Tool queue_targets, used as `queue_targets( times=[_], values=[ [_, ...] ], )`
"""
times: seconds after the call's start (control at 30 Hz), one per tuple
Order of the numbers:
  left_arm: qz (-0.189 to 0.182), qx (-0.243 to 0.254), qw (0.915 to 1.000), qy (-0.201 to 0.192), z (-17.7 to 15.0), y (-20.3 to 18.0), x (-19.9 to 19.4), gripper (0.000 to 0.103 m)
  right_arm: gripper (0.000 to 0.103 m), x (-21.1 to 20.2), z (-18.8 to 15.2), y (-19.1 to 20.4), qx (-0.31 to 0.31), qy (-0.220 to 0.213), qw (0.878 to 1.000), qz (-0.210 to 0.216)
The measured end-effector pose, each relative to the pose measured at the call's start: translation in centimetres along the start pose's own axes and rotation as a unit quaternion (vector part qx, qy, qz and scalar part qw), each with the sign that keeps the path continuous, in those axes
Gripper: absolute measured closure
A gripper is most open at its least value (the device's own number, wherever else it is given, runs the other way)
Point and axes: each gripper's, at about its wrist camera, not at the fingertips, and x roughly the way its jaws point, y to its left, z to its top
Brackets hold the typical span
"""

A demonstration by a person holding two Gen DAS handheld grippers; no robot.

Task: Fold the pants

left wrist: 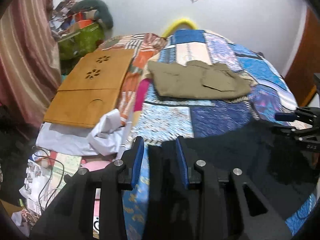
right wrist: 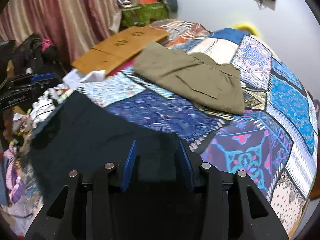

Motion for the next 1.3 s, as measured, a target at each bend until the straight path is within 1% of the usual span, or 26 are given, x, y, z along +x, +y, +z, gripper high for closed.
queue_targets(
  times=[0.07, 0.1, 0.13, 0.23, 0.3, 0.33, 0.4, 0.43, 0.47, 0.53, 0.6, 0.63, 0.73, 0.77, 0.9, 0.93, 0.97, 1.03, 1.07, 1.17, 1.2, 1.27, 1.3],
  values=[
    [-0.024, 0.004, 0.9997, 0.008, -0.9, -1.0, -0.2, 0.071, 0.063, 0.8, -0.5, 1.3, -0.016, 0.013, 1.0, 0.005],
    [-0.038, 0.006, 0.9991, 0.017, -1.4, -1.6, 0.1, 0.071, 0.063, 1.5, -0.8, 1.9, -0.023, 0.023, 0.999, 0.004],
    [-0.045, 0.009, 0.9986, 0.027, -2.1, -2.2, 0.7, 0.071, 0.063, 2.2, -1.1, 2.0, -0.027, 0.034, 0.999, 0.003],
    [-0.038, 0.007, 0.9972, 0.063, -4.1, -3.2, 3.0, 0.071, 0.063, 4.7, -2.5, 2.5, -0.021, 0.081, 0.996, 0.006],
    [-0.019, 0.005, 0.9959, 0.088, -5.4, -3.1, 4.8, 0.071, 0.063, 4.8, -3.4, 2.5, -0.024, 0.087, 0.996, 0.004],
    [-0.011, 0.009, 0.996, 0.088, -6.0, -2.9, 5.3, 0.071, 0.063, 4.2, -3.8, 2.4, -0.025, 0.085, 0.996, 0.007],
    [-0.007, 0.016, 0.9968, 0.078, -6.5, -2.7, 5.0, 0.071, 0.063, 2.9, -4.7, 2.1, -0.022, 0.086, 0.996, 0.01],
    [0.008, 0.014, 0.9967, 0.079, -6.6, -2.4, 4.7, 0.071, 0.063, 2.3, -5.3, 1.9, -0.023, 0.085, 0.996, 0.009],
    [0.014, 0.009, 0.9964, 0.083, -6.5, -2.0, 4.6, 0.071, 0.063, 1.7, -5.8, 1.7, -0.026, 0.085, 0.996, 0.007],
    [0.014, -0.001, 0.9958, 0.091, -6.6, -1.2, 4.3, 0.071, 0.063, 0.3, -7.3, 0.9, -0.025, 0.082, 0.996, 0.003],
    [0.027, 0.0, 0.9952, 0.095, -6.5, -0.8, 3.6, 0.071, 0.063, -1.3, -8.7, -0.2, -0.004, 0.079, 0.997, 0.001],
    [0.031, 0.006, 0.9954, 0.09, -6.4, -0.9, 3.0, 0.071, 0.063, -2.2, -9.4, -0.9, 0.012, 0.074, 0.997, -0.001],
    [0.026, 0.022, 0.9972, 0.067, -5.5, -2.2, 0.5, 0.071, 0.063, -5.4, -11.3, -3.0, 0.048, 0.054, 0.997, -0.028],
    [0.023, 0.027, 0.9977, 0.057, -5.1, -2.8, -0.3, 0.071, 0.063, -6.9, -12.1, -3.9, 0.064, 0.042, 0.996, -0.039],
    [-0.007, 0.052, 0.9984, 0.02, -3.2, -7.1, -3.2, 0.07, 0.062, -12.0, -14.9, -6.9, 0.122, -0.003, 0.989, -0.081],
    [-0.019, 0.058, 0.9981, 0.01, -2.7, -8.6, -3.8, 0.069, 0.059, -13.4, -15.8, -7.6, 0.139, -0.017, 0.986, -0.091],
    [-0.029, 0.063, 0.9976, 0.004, -2.3, -9.9, -4.3, 0.067, 0.053, -14.9, -16.8, -8.3, 0.153, -0.031, 0.983, -0.1],
    [-0.056, 0.075, 0.9956, -0.008, -1.5, -13.1, -5.1, 0.064, 0.049, -17.3, -18.5, -9.1, 0.174, -0.052, 0.976, -0.123],
    [-0.068, 0.082, 0.9942, -0.012, -1.1, -14.7, -5.3, 0.063, 0.049, -18.4, -19.4, -9.2, 0.182, -0.059, 0.972, -0.134],
    [-0.109, 0.112, 0.9876, -0.019, -0.4, -20.0, -5.9, 0.063, 0.048, -20.9, -22.2, -10.0, 0.214, -0.073, 0.962, -0.153],
    [-0.122, 0.127, 0.9842, -0.021, -0.4, -22.2, -6.0, 0.063, 0.048, -21.5, -23.2, -10.1, 0.225, -0.075, 0.959, -0.157],
    [-0.141, 0.148, 0.9787, -0.021, -0.6, -25.3, -6.0, 0.063, 0.048, -22.4, -24.8, -10.0, 0.241, -0.077, 0.953, -0.165],
    [-0.154, 0.162, 0.9745, -0.019, -0.9, -27.5, -6.0, 0.063, 0.048, -22.8, -25.8, -10.0, 0.25, -0.078, 0.951, -0.167]
  ],
)
